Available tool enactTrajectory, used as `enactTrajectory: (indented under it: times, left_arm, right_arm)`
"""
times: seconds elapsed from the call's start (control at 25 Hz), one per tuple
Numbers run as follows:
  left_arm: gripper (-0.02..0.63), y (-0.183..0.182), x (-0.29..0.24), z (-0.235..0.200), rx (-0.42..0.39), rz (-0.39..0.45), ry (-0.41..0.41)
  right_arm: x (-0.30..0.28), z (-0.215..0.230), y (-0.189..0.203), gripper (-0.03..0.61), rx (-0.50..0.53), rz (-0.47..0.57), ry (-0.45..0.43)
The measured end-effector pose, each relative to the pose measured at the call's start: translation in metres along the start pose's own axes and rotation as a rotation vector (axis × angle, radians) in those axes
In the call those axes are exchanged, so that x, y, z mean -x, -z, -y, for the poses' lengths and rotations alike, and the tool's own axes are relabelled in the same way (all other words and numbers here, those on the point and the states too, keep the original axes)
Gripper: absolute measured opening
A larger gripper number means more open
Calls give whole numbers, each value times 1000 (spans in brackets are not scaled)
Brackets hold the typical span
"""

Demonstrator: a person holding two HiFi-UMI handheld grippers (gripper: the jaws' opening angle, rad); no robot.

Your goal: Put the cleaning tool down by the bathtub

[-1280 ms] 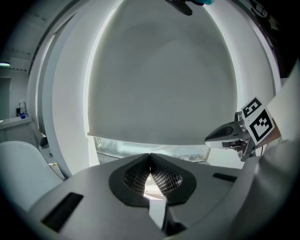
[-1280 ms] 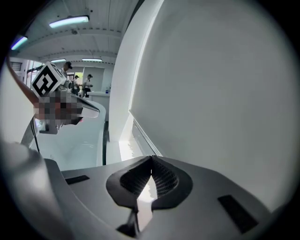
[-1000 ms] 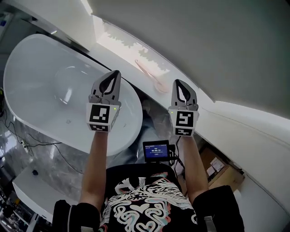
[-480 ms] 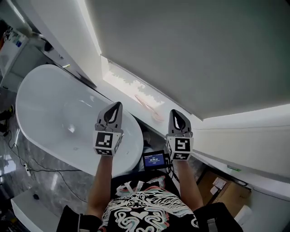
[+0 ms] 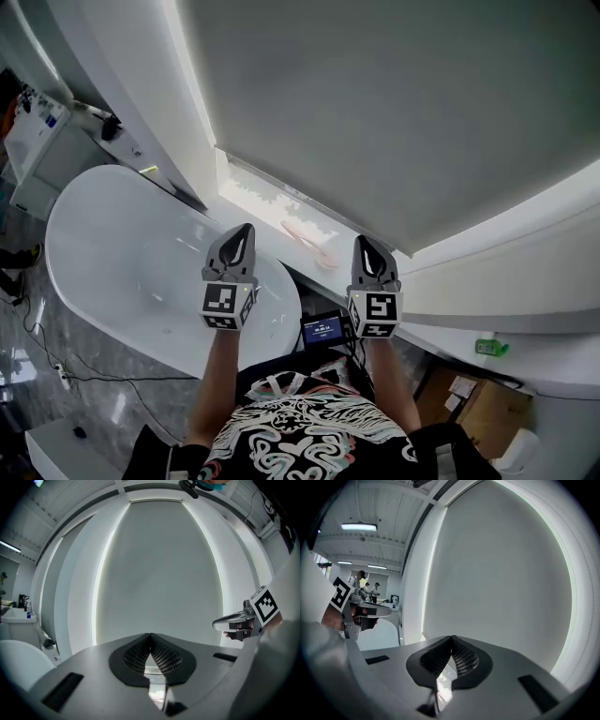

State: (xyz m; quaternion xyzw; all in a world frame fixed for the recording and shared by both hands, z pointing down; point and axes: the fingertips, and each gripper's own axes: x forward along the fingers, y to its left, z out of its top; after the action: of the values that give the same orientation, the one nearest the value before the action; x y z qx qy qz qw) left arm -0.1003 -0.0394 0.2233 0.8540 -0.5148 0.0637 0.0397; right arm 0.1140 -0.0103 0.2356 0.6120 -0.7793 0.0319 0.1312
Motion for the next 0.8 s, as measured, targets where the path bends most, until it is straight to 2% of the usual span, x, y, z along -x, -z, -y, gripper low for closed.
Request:
enactTrajectory:
  times: [0.36, 0.8]
  left_arm:
    - [17, -44, 26, 5, -34, 89, 13]
    - [17, -67, 22, 3, -55, 130, 11]
  right_arm:
    - [20, -9, -47, 28, 5, 102, 18]
    - [24, -5, -66, 27, -5, 148, 26]
